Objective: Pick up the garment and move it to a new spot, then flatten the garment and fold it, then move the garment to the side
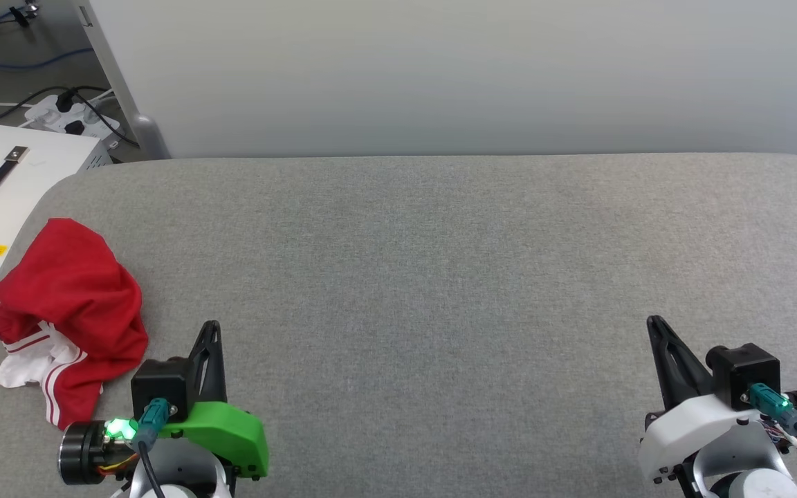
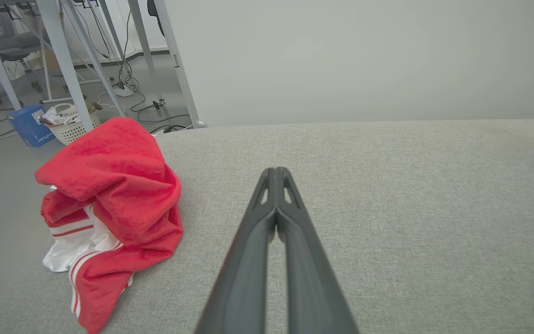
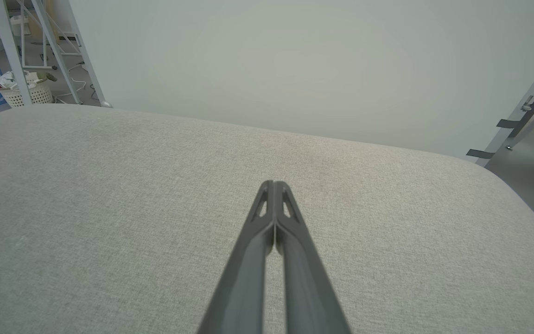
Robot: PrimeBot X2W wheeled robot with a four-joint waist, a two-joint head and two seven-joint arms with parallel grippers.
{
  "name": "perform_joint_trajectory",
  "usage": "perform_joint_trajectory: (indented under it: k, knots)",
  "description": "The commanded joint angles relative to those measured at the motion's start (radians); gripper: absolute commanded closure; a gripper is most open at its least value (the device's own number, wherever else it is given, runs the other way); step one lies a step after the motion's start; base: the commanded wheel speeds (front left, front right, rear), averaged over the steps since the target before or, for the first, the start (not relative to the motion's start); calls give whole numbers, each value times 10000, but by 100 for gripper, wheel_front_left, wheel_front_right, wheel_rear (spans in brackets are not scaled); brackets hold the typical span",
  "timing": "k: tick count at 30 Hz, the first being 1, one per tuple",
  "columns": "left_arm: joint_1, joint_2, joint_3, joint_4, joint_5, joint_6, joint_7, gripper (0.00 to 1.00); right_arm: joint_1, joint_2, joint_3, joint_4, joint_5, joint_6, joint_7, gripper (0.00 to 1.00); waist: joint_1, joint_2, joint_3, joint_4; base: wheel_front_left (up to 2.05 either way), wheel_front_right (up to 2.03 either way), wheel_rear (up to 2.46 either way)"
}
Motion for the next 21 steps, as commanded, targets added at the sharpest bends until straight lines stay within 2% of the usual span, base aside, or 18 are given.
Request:
perform_joint_trajectory:
  k: [1,21]
  knots:
    - [-144,-43,7,11,95,-37,-9,100,-163,13,7,-30,-97,-9,32,100,0,0,0,0,0,0,0]
    - [-144,-43,7,11,95,-37,-9,100,-163,13,7,-30,-97,-9,32,100,0,0,0,0,0,0,0]
